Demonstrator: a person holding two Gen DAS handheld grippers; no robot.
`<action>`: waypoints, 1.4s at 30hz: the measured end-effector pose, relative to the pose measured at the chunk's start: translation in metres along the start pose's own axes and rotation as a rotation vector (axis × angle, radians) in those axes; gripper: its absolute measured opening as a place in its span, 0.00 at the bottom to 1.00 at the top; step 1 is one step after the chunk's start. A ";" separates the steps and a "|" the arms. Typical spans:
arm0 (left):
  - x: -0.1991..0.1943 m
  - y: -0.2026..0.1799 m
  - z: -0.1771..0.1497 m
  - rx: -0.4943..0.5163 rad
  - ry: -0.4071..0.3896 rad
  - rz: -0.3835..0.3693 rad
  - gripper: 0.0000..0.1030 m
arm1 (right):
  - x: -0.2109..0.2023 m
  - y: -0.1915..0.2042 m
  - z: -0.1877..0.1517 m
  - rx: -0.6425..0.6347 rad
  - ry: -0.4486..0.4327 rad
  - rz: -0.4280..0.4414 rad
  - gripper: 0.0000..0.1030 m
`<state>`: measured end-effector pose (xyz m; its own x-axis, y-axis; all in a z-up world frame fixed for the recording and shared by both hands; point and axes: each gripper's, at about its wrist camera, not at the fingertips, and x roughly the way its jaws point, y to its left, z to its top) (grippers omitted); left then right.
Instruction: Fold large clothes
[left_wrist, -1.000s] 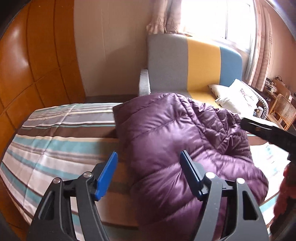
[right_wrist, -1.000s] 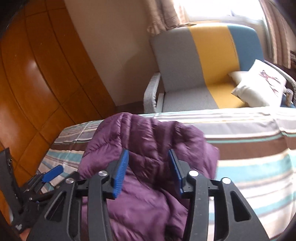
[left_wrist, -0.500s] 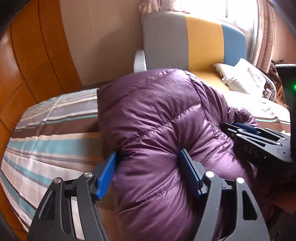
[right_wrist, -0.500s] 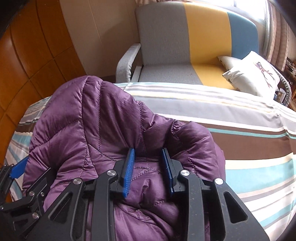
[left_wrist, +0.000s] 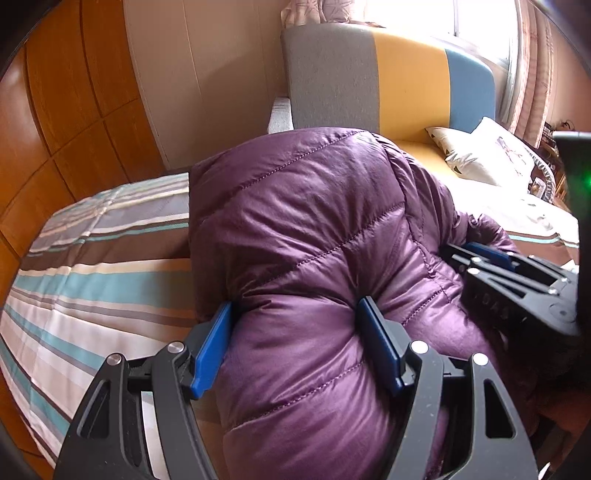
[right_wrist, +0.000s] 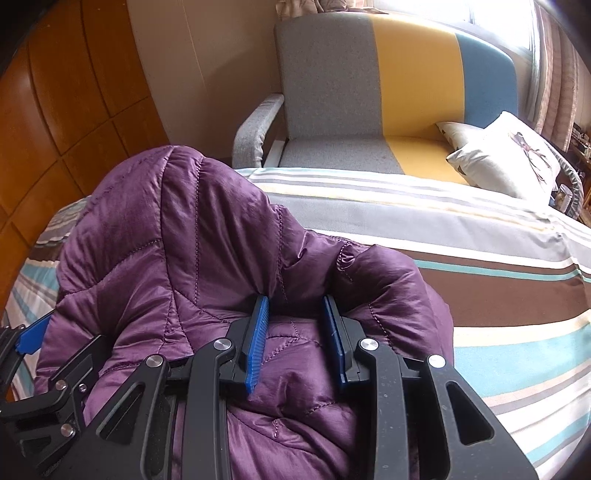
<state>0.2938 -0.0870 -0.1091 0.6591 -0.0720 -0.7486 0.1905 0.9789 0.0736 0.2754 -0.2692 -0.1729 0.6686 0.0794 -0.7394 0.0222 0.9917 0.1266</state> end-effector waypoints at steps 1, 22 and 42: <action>-0.005 0.000 -0.002 -0.001 -0.005 0.004 0.71 | -0.007 -0.001 -0.001 -0.004 -0.007 0.014 0.29; -0.058 -0.001 -0.058 -0.026 -0.071 0.045 0.80 | -0.066 0.002 -0.055 -0.002 -0.016 0.046 0.29; -0.147 0.012 -0.119 -0.083 -0.088 0.022 0.98 | -0.186 -0.014 -0.118 -0.015 -0.134 0.081 0.97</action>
<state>0.1128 -0.0423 -0.0764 0.7244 -0.0631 -0.6864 0.1165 0.9927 0.0317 0.0625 -0.2859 -0.1151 0.7608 0.1461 -0.6323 -0.0463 0.9841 0.1717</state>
